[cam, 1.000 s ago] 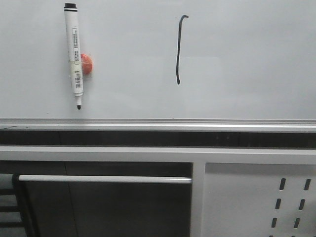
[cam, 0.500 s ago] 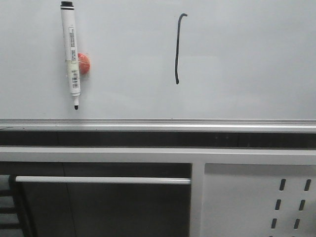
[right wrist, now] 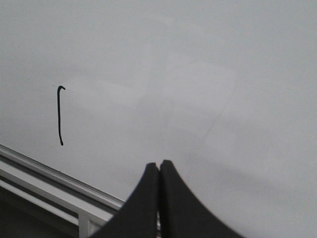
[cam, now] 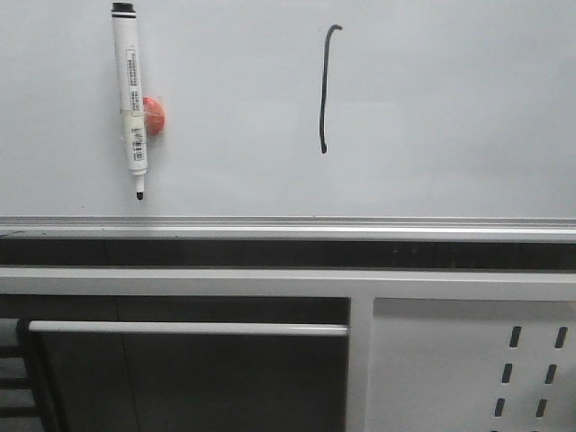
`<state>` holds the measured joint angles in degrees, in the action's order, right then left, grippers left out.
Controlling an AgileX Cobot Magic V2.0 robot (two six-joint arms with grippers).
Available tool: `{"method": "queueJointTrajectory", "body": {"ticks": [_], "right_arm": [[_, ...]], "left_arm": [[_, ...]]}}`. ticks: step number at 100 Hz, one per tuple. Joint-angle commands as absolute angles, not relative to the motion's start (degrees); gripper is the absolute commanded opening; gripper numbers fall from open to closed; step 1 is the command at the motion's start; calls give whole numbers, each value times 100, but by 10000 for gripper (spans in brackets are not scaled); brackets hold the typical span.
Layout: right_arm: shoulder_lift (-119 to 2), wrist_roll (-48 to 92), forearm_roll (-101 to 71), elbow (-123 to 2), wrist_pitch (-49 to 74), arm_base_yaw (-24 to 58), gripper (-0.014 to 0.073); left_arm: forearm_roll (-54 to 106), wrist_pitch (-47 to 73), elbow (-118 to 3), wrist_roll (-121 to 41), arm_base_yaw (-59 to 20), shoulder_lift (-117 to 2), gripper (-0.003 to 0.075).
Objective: Write number 1 on whiteboard
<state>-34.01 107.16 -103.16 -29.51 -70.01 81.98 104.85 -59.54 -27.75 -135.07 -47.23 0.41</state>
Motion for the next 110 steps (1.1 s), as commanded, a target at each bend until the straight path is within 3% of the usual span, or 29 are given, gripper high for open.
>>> {"method": "queueJointTrajectory", "body": {"ticks": [1, 54, 110], "right_arm": [[-3416, 10772, -9915, -3094, -6824, 8198, -79], [-3416, 10772, -9919, -3094, -6783, 8198, -79], [-3416, 10772, -10144, -3094, -6865, 8198, -79]], "left_arm": [[10587, -5667, -2923, -13502, -4185, 179, -18], [10582, -5667, -2479, -13502, -1541, 189, -18], [10582, -5667, -2392, -13502, -1308, 189, -18]]}}
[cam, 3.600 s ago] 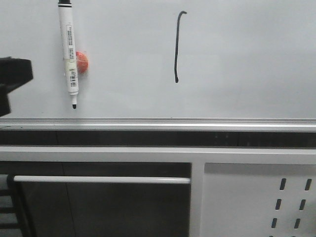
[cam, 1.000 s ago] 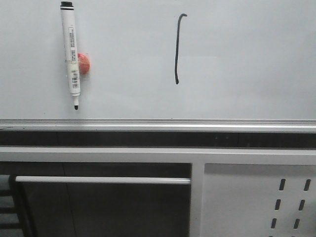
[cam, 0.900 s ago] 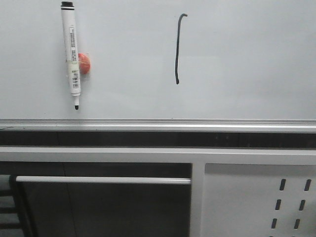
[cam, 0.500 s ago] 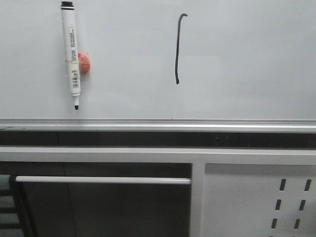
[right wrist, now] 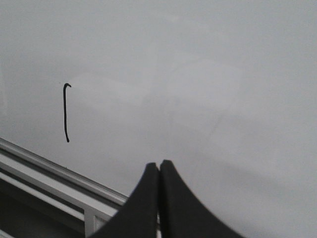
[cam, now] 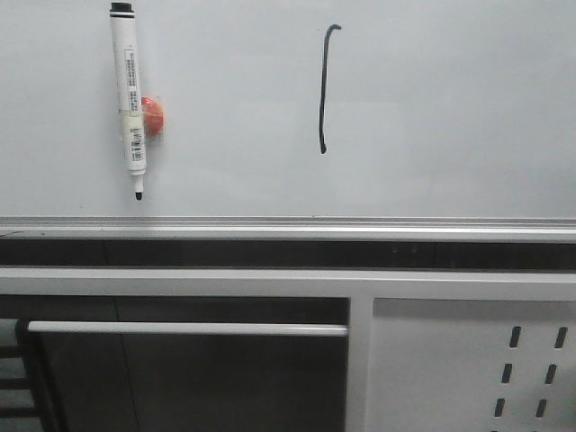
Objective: Write number 1 on whiteboard
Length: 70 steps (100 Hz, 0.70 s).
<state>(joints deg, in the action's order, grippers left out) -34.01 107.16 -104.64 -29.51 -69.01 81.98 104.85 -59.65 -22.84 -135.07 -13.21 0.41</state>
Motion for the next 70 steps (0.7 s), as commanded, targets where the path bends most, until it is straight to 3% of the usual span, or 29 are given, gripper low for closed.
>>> {"method": "queueJointTrajectory", "body": {"ticks": [1, 37, 49, 70], "right_arm": [[-3416, 10772, -10144, -3094, -6865, 8198, -79], [-3416, 10761, -10134, -3094, -7025, 8198, -79], [-3291, 10761, -9828, -3094, -6177, 8193, -79], [-3225, 10761, -9499, -3094, -3687, 6264, -79]], "left_arm": [[10582, -5667, -2392, -13502, -1308, 189, -18], [10582, -5667, -2392, -13502, -1308, 189, -18], [10582, -5656, -2392, -13502, -1308, 189, -18], [10582, -5668, -2392, -13502, -1308, 189, -18]]}}
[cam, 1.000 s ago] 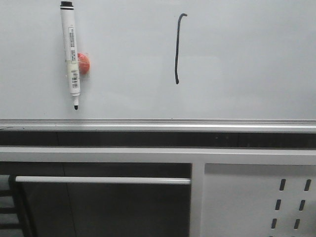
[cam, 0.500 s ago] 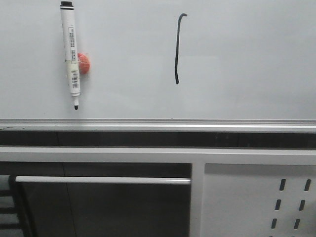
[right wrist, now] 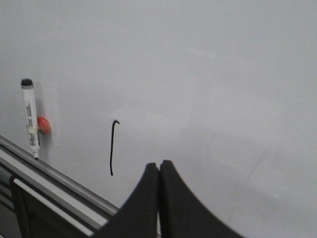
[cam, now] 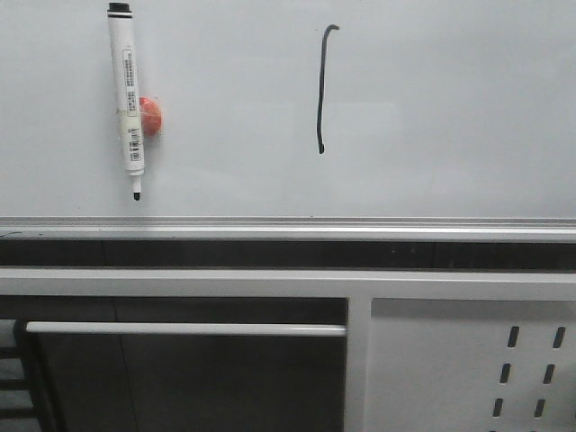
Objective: Write number 1 on whiteboard
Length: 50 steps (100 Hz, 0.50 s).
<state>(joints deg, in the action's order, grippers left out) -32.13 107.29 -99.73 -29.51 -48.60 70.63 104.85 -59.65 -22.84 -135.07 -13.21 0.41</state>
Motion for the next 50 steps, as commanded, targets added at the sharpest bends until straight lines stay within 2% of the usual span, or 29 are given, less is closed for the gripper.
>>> {"method": "queueJointTrajectory", "body": {"ticks": [1, 33, 50], "right_arm": [[-3225, 10761, -9510, -3094, -3497, 6177, -79], [-3203, 10761, -9654, -3094, 346, 2306, -79], [-3203, 10761, -9654, -3094, 1664, 631, -79]], "left_arm": [[10582, -5668, -2392, -13502, -1308, 189, -18], [10582, -5668, -2392, -13502, -1308, 189, -18], [10582, -5668, -2392, -13502, -1308, 189, -18]]}}
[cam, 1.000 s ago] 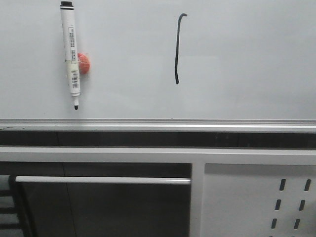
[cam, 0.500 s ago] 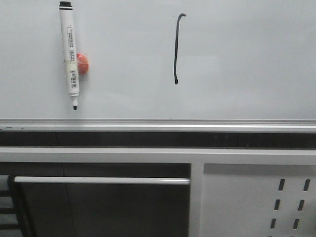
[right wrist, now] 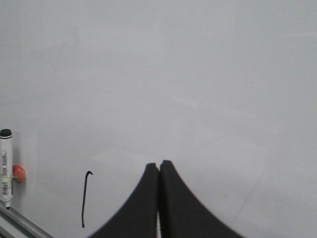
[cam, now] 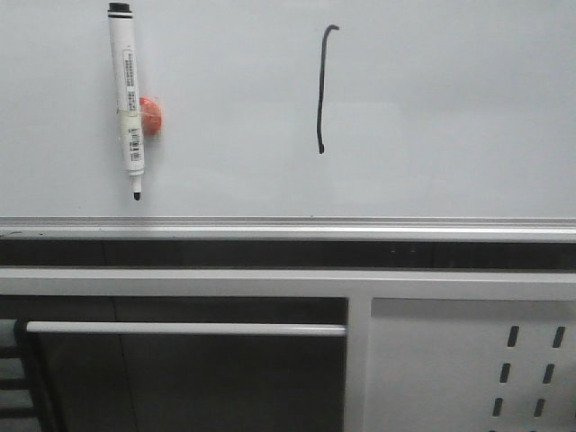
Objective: Write number 1 on whiteboard
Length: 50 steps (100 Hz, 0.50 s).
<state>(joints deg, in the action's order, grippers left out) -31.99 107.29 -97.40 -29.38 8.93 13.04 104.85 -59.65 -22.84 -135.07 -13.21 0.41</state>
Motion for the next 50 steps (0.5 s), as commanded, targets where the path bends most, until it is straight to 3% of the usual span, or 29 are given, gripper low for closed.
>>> {"method": "queueJointTrajectory", "body": {"ticks": [1, 14, 40, 50], "right_arm": [[-3203, 10761, -9654, -3094, 1711, 585, -79], [-3203, 10761, -9654, -3094, 1791, 133, -79], [-3171, 10709, -9469, -3094, 1321, 131, -79], [-2964, 9561, -8151, -3094, 1347, 131, -79]], "left_arm": [[10582, -5668, -2392, -13502, -1308, 189, -18], [10582, -5668, -2392, -13502, -1308, 189, -18], [10582, -5668, -2392, -13502, -1308, 189, -18], [10582, -5668, -2392, -13502, -1308, 189, -18]]}}
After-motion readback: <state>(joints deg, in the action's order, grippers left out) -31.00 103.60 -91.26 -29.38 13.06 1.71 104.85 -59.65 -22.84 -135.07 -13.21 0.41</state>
